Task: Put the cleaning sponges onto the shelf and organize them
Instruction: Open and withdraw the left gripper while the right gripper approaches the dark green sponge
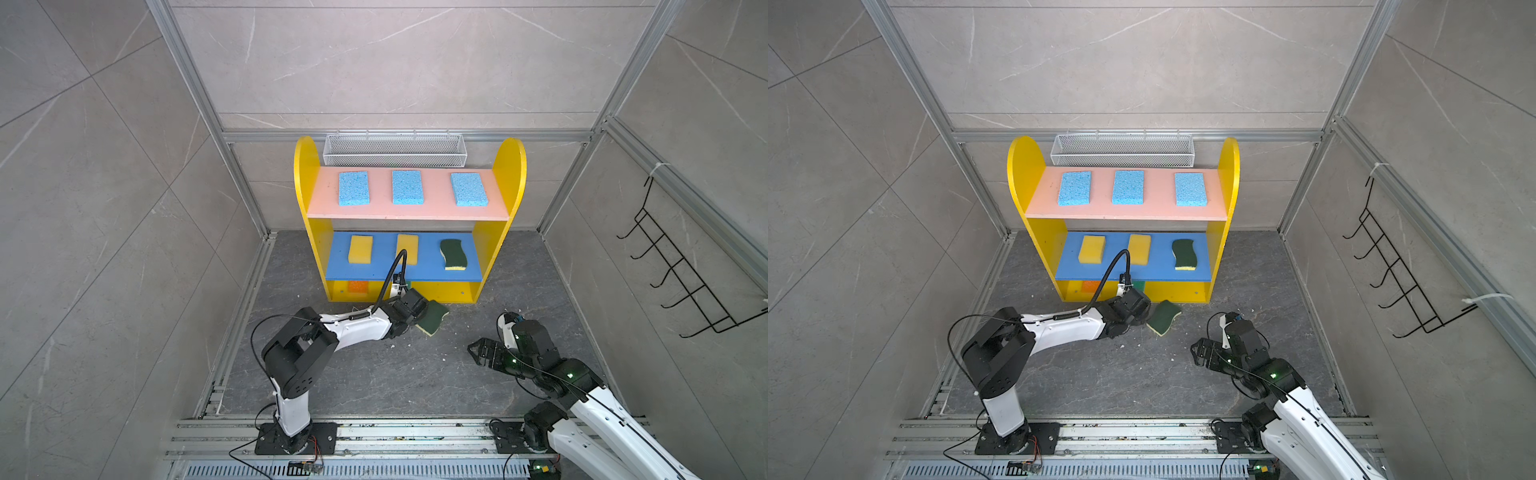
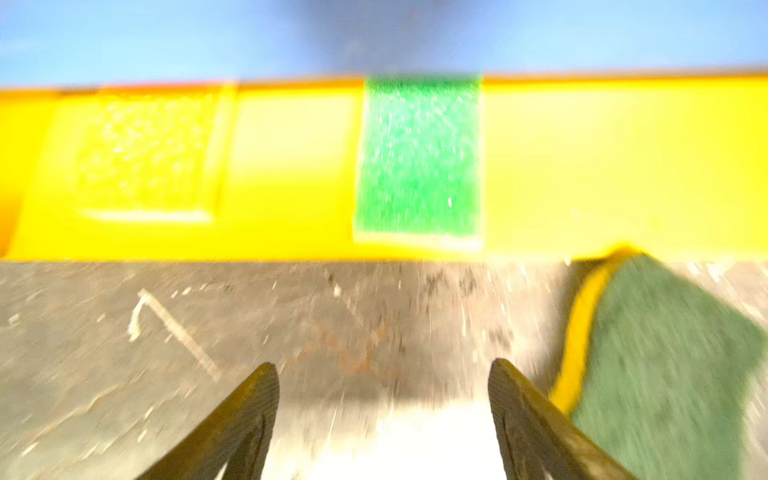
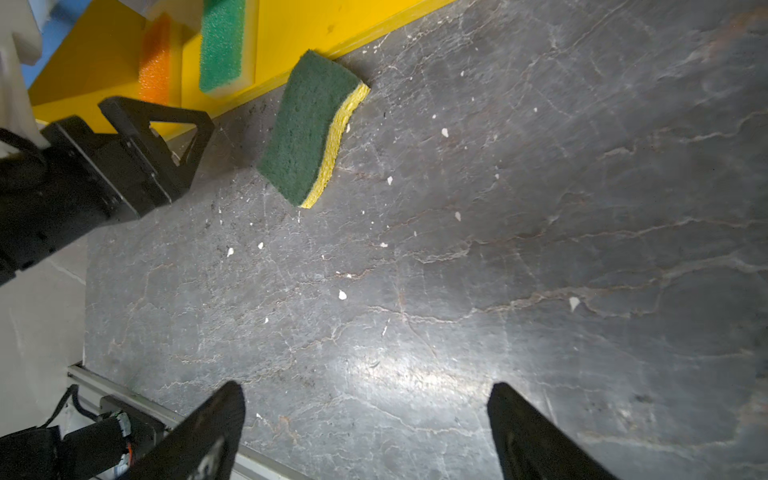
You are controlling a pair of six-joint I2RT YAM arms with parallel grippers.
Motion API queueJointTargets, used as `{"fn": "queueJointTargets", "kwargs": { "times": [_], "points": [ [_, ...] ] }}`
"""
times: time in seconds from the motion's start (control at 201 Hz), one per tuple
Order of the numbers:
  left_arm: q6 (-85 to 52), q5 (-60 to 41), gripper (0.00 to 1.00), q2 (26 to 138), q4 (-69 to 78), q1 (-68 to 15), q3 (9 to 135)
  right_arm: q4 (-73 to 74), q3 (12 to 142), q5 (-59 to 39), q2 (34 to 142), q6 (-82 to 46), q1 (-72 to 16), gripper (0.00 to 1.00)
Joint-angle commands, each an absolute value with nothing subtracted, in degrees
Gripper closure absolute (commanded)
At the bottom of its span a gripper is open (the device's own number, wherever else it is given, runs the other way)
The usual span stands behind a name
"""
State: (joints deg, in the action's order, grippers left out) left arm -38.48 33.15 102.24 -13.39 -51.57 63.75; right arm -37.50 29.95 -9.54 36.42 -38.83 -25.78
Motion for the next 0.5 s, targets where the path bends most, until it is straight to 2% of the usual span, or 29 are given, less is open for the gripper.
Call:
{"fn": "queueJointTargets", "kwargs": {
  "times": [0.0,0.304,0.493],
  "points": [
    [-39.67,36.12,0.18,95.17,-16.96,-52.27,62.16,-35.76,29.35,-12.07,35.02,-41.39,-25.57,0.08],
    [-41.14,33.84,0.19,78.02,-25.43,-52.54,53.79,-26.5,26.62,-16.93,37.24,-50.3,-26.05,0.14],
    [-41.51,32.27,0.19,69.86,-34.21,-52.5,52.32,-23.28,26.07,-14.76,38.33,-53.87,-29.17,0.19]
  ]
}}
